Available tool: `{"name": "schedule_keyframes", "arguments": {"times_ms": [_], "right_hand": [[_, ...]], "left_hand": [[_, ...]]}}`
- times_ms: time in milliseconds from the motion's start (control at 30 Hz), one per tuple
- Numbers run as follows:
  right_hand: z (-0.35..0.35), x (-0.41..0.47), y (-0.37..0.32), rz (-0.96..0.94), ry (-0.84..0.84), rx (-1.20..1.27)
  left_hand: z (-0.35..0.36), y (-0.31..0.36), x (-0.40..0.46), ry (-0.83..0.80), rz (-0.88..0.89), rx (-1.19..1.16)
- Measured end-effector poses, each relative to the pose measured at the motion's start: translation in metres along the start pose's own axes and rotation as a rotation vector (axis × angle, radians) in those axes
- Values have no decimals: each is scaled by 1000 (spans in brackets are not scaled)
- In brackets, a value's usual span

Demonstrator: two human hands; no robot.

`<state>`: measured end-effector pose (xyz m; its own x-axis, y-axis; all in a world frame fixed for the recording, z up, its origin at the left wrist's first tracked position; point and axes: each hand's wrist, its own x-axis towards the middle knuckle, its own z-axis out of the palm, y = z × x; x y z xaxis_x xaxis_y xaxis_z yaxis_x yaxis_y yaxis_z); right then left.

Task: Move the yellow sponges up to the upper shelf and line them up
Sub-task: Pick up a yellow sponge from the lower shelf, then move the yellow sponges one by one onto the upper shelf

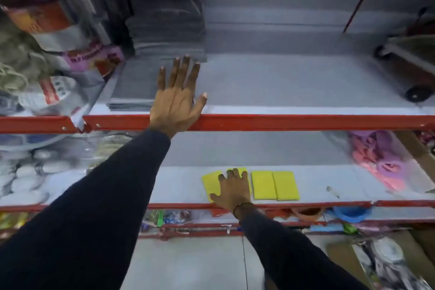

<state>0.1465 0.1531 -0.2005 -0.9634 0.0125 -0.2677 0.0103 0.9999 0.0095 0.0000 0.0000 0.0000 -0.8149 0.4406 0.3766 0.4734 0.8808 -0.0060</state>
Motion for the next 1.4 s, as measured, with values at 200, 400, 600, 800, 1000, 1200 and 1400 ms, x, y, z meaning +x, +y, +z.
{"name": "schedule_keyframes", "arguments": {"times_ms": [200,400,600,800,1000,1200,1400], "right_hand": [[9,18,-25,-18,-11,26],[-39,-23,-11,-192,449,379],[-159,-67,20,-318,1179,723],[-244,-1,46,239,830,646],[-230,8,42,366,837,556],[-123,-29,35,259,1136,571],[12,-14,35,279,4,166]], "left_hand": [[1,-1,5,-30,-24,14],[-4,-1,4,-65,-30,2],[-15,5,0,-37,-31,-15],[-19,8,-4,-35,-54,-25],[-14,7,-7,-45,-75,-44],[-13,6,-4,-22,-78,-30],[-7,3,0,-24,-80,-7]]}}
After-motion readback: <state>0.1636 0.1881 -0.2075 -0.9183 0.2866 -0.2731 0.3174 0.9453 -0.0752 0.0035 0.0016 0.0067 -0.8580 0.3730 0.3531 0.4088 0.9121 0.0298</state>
